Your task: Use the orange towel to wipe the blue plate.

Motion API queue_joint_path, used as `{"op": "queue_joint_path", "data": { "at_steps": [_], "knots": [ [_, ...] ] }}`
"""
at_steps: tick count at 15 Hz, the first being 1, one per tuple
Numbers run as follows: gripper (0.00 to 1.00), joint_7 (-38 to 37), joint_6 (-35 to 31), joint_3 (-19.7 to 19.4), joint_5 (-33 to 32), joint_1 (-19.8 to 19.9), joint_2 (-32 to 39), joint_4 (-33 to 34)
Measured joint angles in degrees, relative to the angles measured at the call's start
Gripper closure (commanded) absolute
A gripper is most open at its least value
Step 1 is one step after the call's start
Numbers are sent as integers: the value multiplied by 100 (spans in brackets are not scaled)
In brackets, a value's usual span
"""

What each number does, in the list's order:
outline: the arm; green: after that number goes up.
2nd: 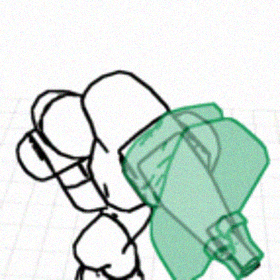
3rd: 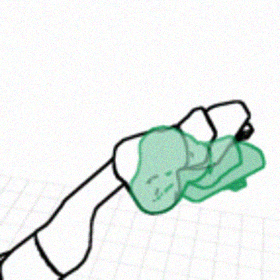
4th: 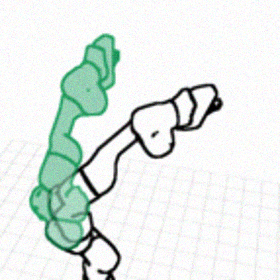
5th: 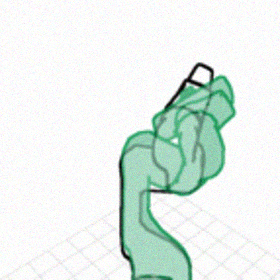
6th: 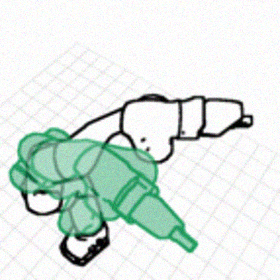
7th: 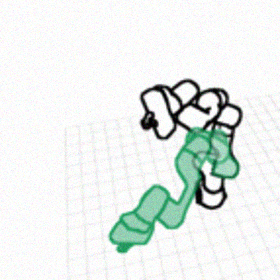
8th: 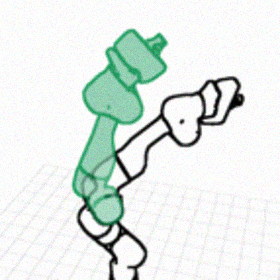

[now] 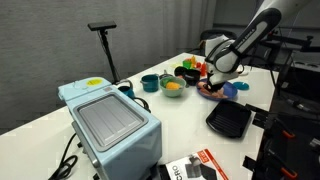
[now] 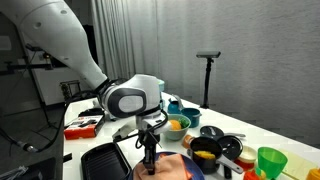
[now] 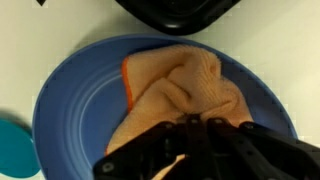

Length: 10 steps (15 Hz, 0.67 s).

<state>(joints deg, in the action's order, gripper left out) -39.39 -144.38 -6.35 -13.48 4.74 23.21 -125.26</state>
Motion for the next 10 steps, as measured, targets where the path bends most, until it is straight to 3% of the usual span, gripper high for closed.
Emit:
{"op": "queue_joint_path", "data": {
  "at_steps": [2, 7, 10],
  "knots": [
    [99, -1, 1, 0, 0, 0, 0, 0],
    [99, 465, 191, -189, 790, 71, 126, 454],
    [99, 544, 201, -243, 848, 29, 133, 646]
  ]
}}
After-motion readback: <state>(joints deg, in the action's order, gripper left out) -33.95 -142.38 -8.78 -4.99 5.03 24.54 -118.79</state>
